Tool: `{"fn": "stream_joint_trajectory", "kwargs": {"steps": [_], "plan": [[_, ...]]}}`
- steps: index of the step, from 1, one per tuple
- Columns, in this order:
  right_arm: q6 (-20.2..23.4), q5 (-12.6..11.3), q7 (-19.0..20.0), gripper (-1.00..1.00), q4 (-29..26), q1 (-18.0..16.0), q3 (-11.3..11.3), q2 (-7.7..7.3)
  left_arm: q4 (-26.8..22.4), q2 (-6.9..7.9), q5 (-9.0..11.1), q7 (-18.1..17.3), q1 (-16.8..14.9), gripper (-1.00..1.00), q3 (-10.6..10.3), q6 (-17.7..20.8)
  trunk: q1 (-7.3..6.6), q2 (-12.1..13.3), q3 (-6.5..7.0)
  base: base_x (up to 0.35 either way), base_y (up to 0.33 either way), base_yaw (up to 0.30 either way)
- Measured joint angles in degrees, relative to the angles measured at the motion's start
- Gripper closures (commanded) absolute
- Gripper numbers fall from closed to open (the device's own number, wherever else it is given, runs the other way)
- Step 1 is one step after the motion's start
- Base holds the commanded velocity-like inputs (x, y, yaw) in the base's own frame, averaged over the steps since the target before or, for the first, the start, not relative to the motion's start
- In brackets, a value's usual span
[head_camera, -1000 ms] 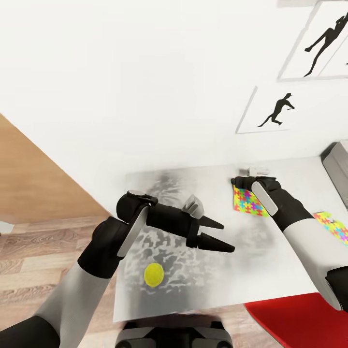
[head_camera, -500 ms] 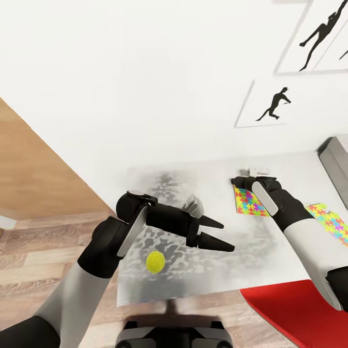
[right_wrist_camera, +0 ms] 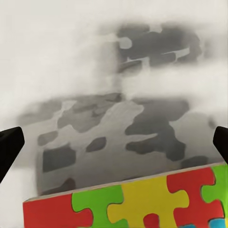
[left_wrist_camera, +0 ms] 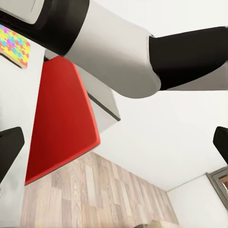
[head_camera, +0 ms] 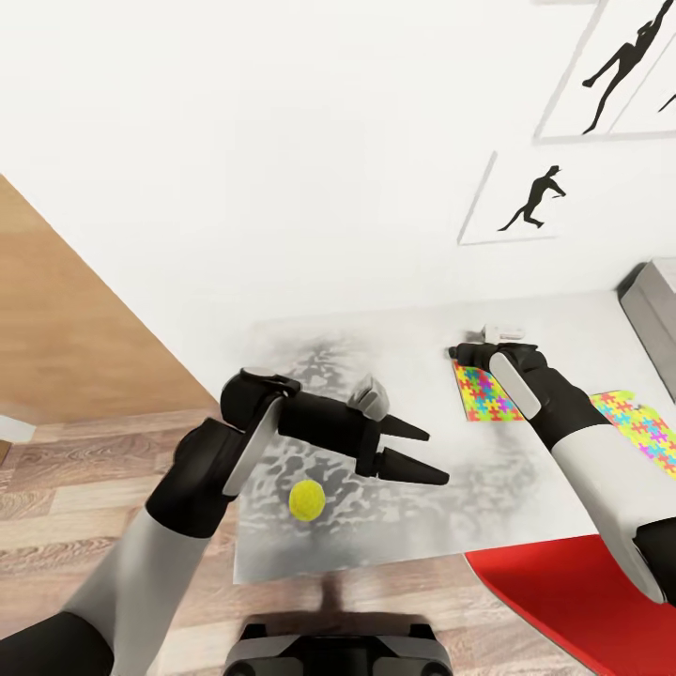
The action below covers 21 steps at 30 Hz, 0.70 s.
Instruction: Put all the toys in the child's room - the three board games (two on the bed and one on the table), the two jigsaw puzzles on the table, and the tennis ball on the table - inside the toy box on the table in the child's room.
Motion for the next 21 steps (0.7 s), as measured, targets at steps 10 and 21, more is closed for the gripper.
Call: {"fn": "stream_joint_trajectory", "kwargs": {"steps": [10, 21], "plan": [[0.0, 0.0, 0.0, -1.00, 0.0, 0.0, 0.0, -0.01, -0.2, 1.73, 0.3, -5.7, 0.0, -1.00, 2.7, -0.1, 0.01, 0.0, 0.00, -0.117, 0.045, 0.000], [0.0, 0.0, 0.0, -1.00, 0.0, 0.0, -0.1, -0.01, -0.2, 1.89, 0.2, -6.1, 0.0, -1.00, 2.9, -0.1, 0.03, 0.0, 0.00, -0.156, 0.060, 0.000]]}}
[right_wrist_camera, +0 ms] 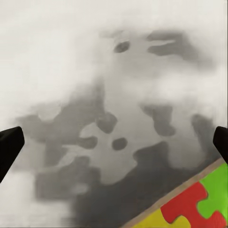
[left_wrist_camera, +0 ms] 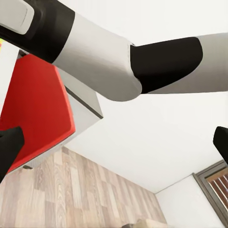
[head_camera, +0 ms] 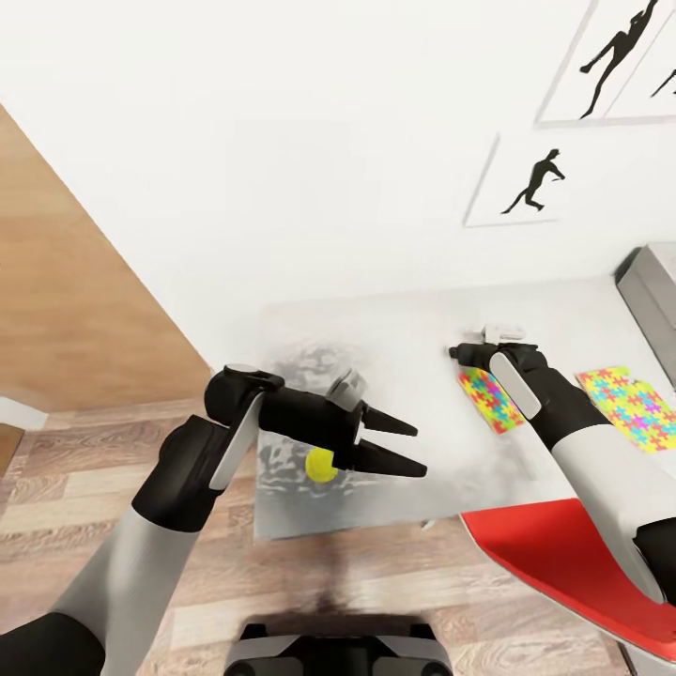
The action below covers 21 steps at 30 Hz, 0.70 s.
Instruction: Put all the toys in the child's room - the three board games (two on the bed and one on the table), the two jigsaw puzzles on the table, and the tennis ball on the table - inside the toy box on the table in the child's room.
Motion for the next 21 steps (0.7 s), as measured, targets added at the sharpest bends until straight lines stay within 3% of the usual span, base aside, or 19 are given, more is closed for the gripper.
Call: {"fn": "stream_joint_trajectory", "kwargs": {"steps": [8, 21], "plan": [[0.0, 0.0, 0.0, -1.00, 0.0, 0.0, 0.0, 0.00, 0.1, 0.00, -0.1, 0.0, 0.0, -1.00, 0.1, 0.0, -0.01, 0.0, 0.00, -0.156, 0.026, 0.000], [0.0, -0.1, 0.0, -1.00, -0.2, 0.0, 0.0, 0.10, 0.1, 0.00, -0.2, 0.0, 0.0, -1.00, 0.8, 0.0, -0.03, 0.0, 0.34, -0.055, 0.004, 0.000]]}}
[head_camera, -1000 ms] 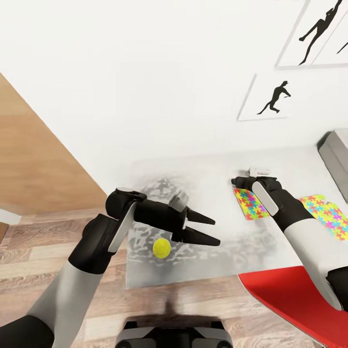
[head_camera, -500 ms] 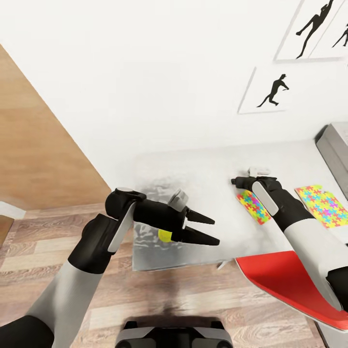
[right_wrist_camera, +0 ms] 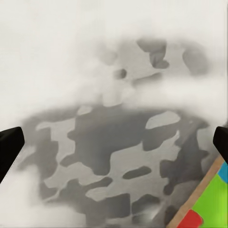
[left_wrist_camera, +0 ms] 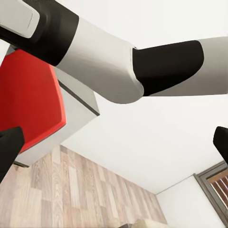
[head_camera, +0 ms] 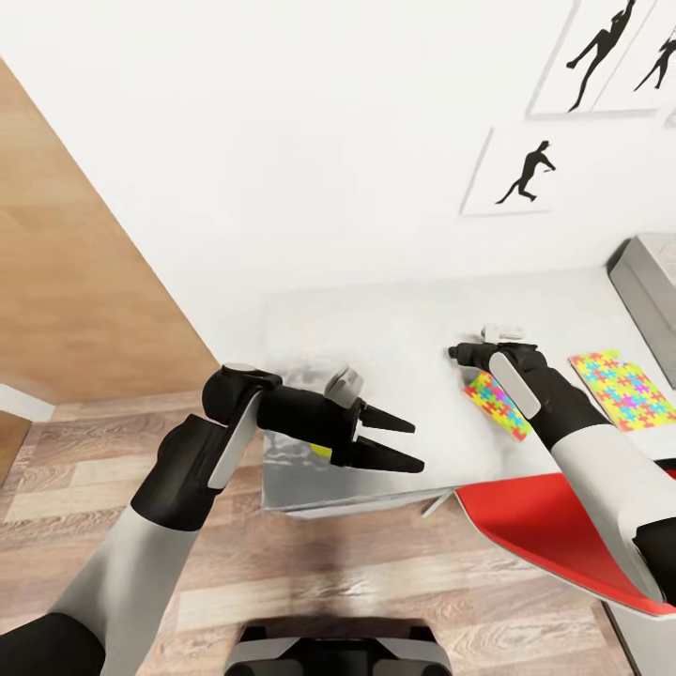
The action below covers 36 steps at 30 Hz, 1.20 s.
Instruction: Put all the toys in the child's room - the three board games (two on the bed and one on the table), the two jigsaw puzzles on the table, and the tennis ball on the table - inside the toy box on the table in the child's room.
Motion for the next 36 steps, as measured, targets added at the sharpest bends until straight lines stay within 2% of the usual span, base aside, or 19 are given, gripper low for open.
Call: {"fn": "stream_joint_trajectory", "kwargs": {"steps": [29, 36], "plan": [[0.3, -0.1, -0.1, -1.00, -0.2, 0.0, -0.6, -0.07, 0.0, 0.00, 0.0, 0.1, 0.0, -1.00, 0.0, 0.0, 0.00, 0.0, 2.69, 0.000, -0.001, 0.000], [0.3, -0.2, -0.3, -1.00, 0.0, 0.0, -0.7, -0.15, 0.0, -0.06, 0.0, 0.1, 0.0, -1.00, 0.0, 0.0, 0.00, 0.0, 3.18, 0.000, -0.196, 0.000]]}}
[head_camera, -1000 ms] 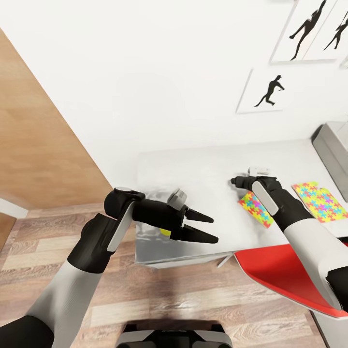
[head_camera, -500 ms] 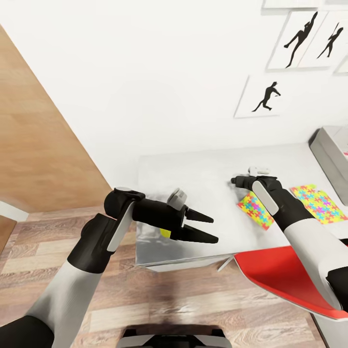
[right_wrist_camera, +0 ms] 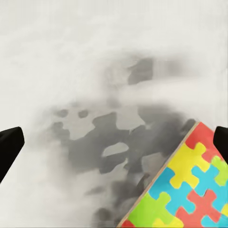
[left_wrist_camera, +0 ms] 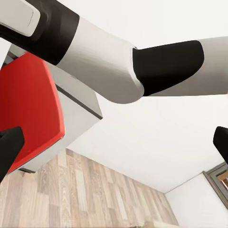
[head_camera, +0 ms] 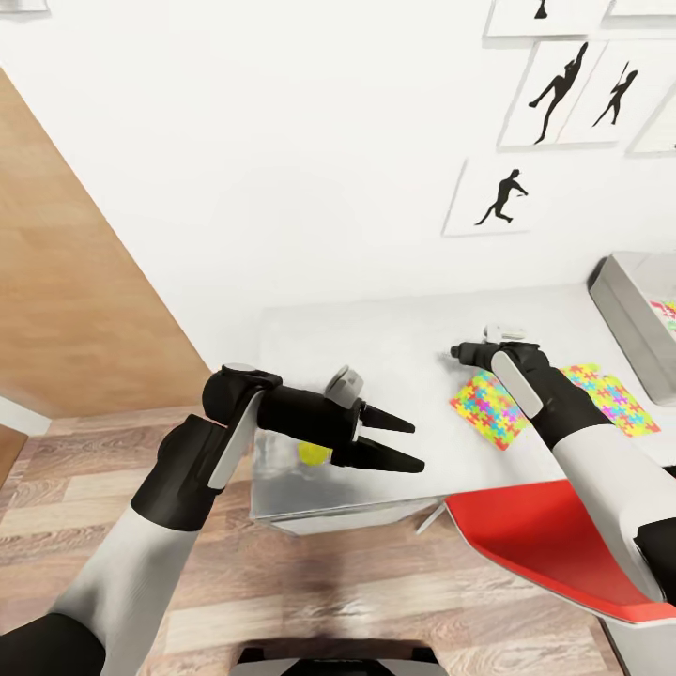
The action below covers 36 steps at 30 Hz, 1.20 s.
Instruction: Put all the toys in the child's room - the three board games (two on the bed and one on the table), the two jigsaw puzzles on the table, and the tennis ball on the table - inside the toy box on the table in the child's room.
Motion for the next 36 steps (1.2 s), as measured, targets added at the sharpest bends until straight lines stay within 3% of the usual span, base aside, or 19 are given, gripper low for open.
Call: {"fn": "stream_joint_trajectory", "kwargs": {"steps": [36], "plan": [[0.0, -0.2, -0.1, -1.00, 0.7, 0.0, -0.1, -0.06, 0.2, -0.02, -0.1, 0.2, 0.0, -1.00, -0.1, 0.0, 0.00, 0.0, -0.05, 0.053, -0.013, 0.000]]}}
